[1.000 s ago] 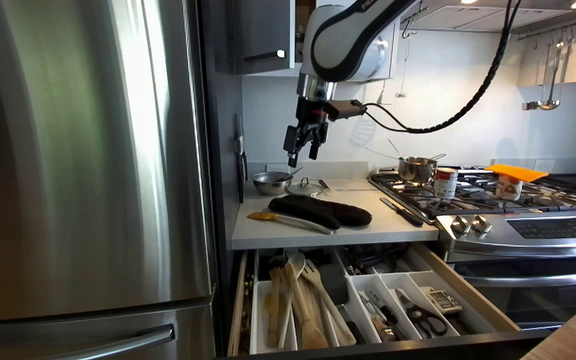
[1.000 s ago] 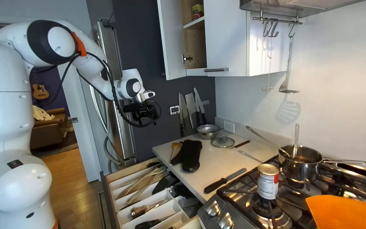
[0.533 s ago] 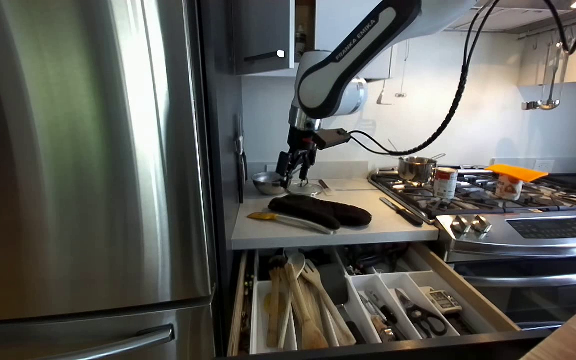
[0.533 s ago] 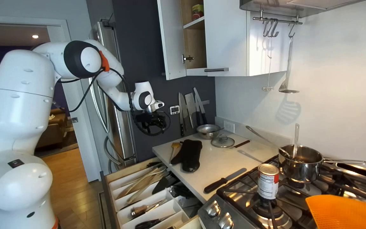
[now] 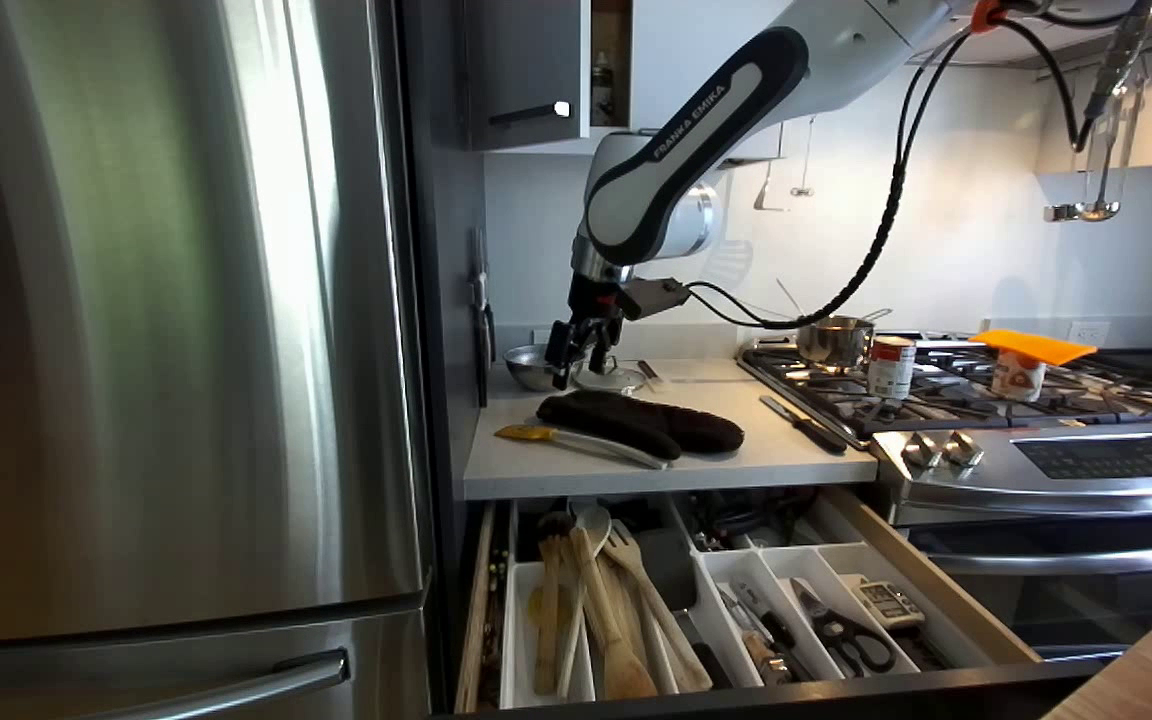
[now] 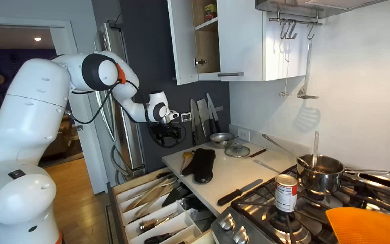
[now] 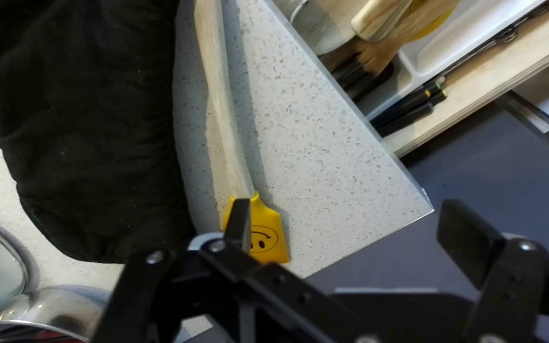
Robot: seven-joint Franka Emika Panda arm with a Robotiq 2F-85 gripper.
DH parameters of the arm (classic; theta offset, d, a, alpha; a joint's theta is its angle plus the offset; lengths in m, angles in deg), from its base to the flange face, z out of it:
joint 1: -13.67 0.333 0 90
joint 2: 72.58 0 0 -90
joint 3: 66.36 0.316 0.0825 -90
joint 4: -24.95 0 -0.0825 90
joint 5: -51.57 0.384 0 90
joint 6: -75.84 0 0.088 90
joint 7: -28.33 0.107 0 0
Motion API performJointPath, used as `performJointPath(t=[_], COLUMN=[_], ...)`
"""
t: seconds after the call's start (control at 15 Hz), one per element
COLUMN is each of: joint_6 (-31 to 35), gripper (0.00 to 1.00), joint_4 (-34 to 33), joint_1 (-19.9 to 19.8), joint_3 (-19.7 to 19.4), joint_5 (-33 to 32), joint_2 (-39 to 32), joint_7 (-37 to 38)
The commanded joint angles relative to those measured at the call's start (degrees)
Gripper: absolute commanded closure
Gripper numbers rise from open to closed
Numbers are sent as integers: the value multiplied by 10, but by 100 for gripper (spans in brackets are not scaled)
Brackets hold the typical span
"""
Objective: Put the wooden spatula in the open drawer
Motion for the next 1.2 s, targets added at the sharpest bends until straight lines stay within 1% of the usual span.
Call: performJointPath(t=[0.0, 0.2, 0.33, 0.47, 0.53, 0.93, 1.13], joint_6=[-1, -1, 19, 29, 36, 100, 132], gripper=[0, 0, 0, 0, 0, 0, 0], joint_4=[-1, -2, -14, -22, -25, -43, -52], joint_1=[8, 8, -3, -7, -5, -14, -26], joint_3=[-8, -8, 1, 4, -2, -5, 3], joint_5=[7, 7, 13, 19, 12, 10, 13], joint_2=[1, 1, -18, -31, -39, -94, -121], joint_7=[-5, -5, -37, -51, -50, -64, -77])
